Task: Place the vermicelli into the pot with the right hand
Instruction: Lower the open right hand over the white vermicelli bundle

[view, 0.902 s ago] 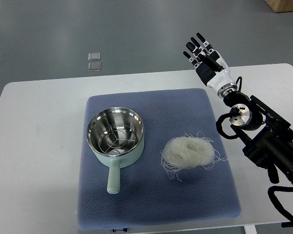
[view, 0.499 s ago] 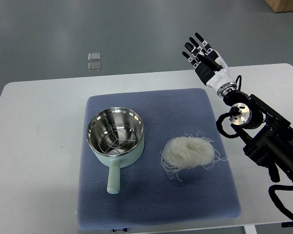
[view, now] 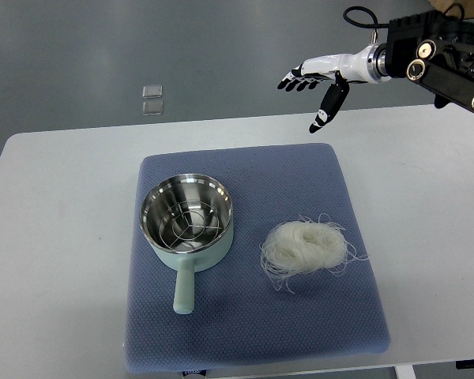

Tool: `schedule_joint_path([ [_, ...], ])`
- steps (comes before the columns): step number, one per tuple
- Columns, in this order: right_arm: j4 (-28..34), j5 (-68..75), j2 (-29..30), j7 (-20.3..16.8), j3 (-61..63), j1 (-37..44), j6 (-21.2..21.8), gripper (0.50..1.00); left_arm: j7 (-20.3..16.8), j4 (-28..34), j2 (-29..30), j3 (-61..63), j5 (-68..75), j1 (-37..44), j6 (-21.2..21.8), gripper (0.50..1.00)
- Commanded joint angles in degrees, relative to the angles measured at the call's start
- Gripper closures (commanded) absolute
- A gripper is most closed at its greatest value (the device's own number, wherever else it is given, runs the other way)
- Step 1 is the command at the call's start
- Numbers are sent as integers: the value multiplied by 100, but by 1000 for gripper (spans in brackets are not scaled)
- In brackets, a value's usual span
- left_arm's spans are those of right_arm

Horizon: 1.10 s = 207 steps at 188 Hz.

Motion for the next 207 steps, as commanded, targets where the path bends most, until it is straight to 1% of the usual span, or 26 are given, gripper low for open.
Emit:
schedule_joint_path([
  [1,541,-41,-35,-256,-720,749,396,574,0,13,0,1,0,-10,1,500],
  [7,821,125,-44,-414,-747,836,396,574,0,13,0,1,0,-10,1,500],
  [14,988,336,-53,-537,-764,836,396,574,0,13,0,1,8,-19,1,500],
  [30,1226,968,-26,-722,-782,784,396,574,0,4,0,-8,8,-28,-8,500],
  [46,1270,1400,-61,-739,-782,573,396,574,0,-5,0,-8,8,-28,-8,500],
  [66,1323,1541,-158,-731,-738,379,396,576,0,4,0,-8,0,-28,-8,500],
  [86,1604,1593,-404,-651,-448,-42,396,576,0,4,0,-8,-9,-36,-8,500],
  [93,1753,1620,-448,-652,-150,-218,262,576,0,4,0,-8,-9,-36,-8,500],
  [108,1920,1664,-518,-660,132,-534,157,576,0,4,0,-8,-9,-28,-8,500],
  [125,1947,1664,-571,-660,158,-702,104,576,0,13,0,-8,-9,-28,-8,500],
  [154,1965,1637,-615,-660,211,-1079,-142,576,0,13,0,-8,-9,-28,-8,500],
  [181,1991,1576,-659,-660,220,-1352,-169,576,9,13,0,-8,-9,-28,1,500],
  [207,2263,1567,-835,-660,237,-1563,-177,576,9,22,0,1,-9,-28,1,500],
])
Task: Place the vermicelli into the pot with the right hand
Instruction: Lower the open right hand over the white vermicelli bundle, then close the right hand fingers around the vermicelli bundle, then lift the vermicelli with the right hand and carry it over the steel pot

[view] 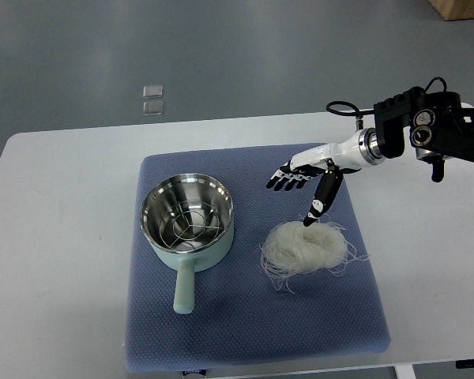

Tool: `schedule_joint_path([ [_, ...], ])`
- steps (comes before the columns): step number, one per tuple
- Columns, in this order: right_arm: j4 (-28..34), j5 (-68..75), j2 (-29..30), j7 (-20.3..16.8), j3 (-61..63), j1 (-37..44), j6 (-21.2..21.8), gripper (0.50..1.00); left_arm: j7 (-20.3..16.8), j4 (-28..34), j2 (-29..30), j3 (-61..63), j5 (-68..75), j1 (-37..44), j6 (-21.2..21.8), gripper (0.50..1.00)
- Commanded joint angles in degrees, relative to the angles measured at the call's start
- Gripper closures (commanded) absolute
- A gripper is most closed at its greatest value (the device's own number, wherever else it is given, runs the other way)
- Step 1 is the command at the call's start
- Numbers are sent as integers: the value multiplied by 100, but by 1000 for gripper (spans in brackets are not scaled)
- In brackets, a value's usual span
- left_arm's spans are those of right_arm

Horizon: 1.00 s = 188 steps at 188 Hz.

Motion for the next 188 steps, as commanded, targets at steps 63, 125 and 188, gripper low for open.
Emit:
schedule_joint_path([
  [63,375,-193,-299,8,298,-760,-62,579,61,-1,0,18,1,-1,0,500],
  [125,375,-395,-246,17,650,-1340,-300,583,97,-1,0,9,1,-1,0,500],
  [188,375,-1037,-167,457,650,-1753,-818,987,97,8,0,9,1,-1,0,500],
])
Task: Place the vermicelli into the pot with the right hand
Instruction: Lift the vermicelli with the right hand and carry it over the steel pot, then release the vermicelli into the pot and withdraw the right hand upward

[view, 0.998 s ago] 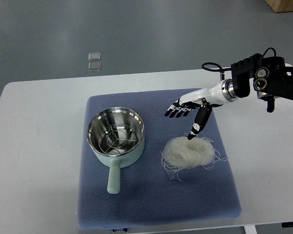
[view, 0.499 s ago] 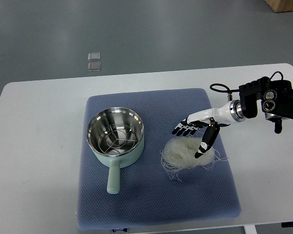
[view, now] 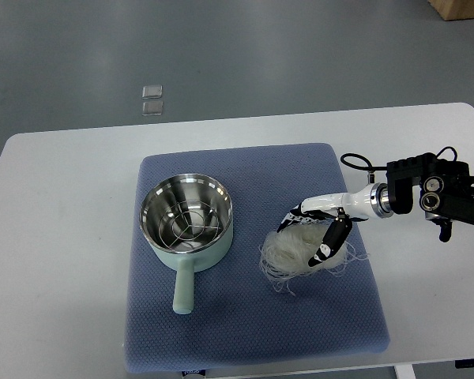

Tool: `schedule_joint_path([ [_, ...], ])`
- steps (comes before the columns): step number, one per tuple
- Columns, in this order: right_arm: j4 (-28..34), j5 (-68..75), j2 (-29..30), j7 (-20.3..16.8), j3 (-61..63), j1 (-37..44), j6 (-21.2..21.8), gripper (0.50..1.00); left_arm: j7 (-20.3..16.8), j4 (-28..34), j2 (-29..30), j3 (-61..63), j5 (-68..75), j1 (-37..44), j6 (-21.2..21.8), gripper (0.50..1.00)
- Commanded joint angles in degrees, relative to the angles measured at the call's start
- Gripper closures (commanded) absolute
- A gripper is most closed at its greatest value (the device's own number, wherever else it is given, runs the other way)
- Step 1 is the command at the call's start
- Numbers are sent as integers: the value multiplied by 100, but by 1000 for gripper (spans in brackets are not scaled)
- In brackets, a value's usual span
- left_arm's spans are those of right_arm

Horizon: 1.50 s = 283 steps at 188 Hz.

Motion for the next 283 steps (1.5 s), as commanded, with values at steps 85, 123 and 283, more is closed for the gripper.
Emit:
schedule_joint_path([
  [85,123,341,-736,682,725,1158,149,1000,0,-6,0,13,0,1,0,500],
  [123,185,1080,-762,656,549,2548,237,1000,0,-14,0,13,8,1,0,500],
  [283,-2338,403,3210,638,-655,2205,-317,1000,0,38,0,-13,-9,1,0,500],
])
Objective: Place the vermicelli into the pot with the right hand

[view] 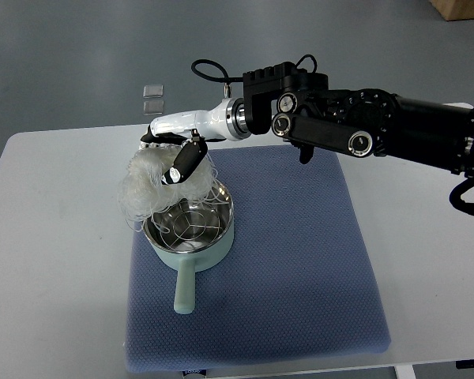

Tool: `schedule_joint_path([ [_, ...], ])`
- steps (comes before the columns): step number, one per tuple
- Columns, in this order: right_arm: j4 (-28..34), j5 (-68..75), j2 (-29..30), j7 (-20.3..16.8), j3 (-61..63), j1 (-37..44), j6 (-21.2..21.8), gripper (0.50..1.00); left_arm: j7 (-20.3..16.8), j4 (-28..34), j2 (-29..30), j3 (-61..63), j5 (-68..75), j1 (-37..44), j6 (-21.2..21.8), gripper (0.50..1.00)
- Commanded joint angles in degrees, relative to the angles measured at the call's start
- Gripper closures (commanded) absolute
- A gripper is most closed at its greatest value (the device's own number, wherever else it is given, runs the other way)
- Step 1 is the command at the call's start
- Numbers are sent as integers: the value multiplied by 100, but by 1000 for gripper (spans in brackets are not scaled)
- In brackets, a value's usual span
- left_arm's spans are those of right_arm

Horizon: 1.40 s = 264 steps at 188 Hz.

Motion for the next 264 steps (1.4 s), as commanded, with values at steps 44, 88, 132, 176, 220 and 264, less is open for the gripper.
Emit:
schedule_joint_path([
  [44,-94,-340,88,7,33,-520,-8,1000,0,-6,0,0,1,1,0,500],
  [88,-94,-340,96,15,86,-590,9,826,0,12,0,0,1,1,0,500],
  [132,-59,-305,52,24,112,-590,9,679,0,12,0,0,1,1,0,500],
  [176,-32,-208,-352,24,1026,-520,106,613,0,20,0,-8,1,1,0,500],
  [220,-50,819,-1073,86,3389,-1363,0,613,0,3,0,0,1,1,0,500],
  [264,-103,2517,-1037,103,6071,-3192,-360,607,0,-23,0,9,1,1,0,500],
])
